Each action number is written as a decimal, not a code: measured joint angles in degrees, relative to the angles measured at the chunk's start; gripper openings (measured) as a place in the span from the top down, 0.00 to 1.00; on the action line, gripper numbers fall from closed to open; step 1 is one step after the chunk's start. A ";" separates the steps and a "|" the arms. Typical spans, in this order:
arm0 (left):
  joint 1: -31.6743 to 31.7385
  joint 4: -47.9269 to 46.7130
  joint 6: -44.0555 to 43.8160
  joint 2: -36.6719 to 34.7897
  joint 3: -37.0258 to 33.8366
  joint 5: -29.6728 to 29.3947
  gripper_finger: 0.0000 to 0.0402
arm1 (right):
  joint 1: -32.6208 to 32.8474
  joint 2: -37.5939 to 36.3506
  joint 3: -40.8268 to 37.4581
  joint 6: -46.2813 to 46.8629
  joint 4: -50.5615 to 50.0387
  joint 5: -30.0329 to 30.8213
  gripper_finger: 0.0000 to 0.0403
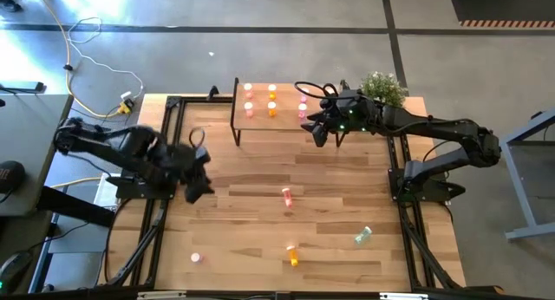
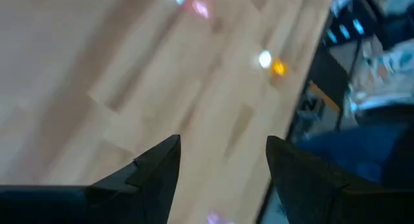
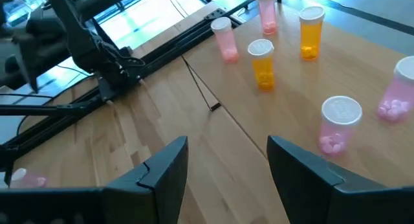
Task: Pick and place medicine bottles onto shelf by color
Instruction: Put the purple pill bottle on the shelf aligned with the other purple pill bottles
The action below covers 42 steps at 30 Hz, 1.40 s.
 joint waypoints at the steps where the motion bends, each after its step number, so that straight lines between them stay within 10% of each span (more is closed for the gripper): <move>1: -2.45 0.33 -2.05 0.25 -0.32 -0.45 0.46 | 0.31 0.00 0.00 -0.06 -0.07 0.01 0.50; 23: -41.17 2.69 -39.95 12.50 -2.25 -9.59 0.46 | 5.99 0.00 0.00 0.06 -0.70 0.02 0.50; 42: -48.98 17.53 -47.32 23.50 -2.25 -10.23 0.46 | 14.22 0.02 0.00 2.25 -0.70 1.26 0.50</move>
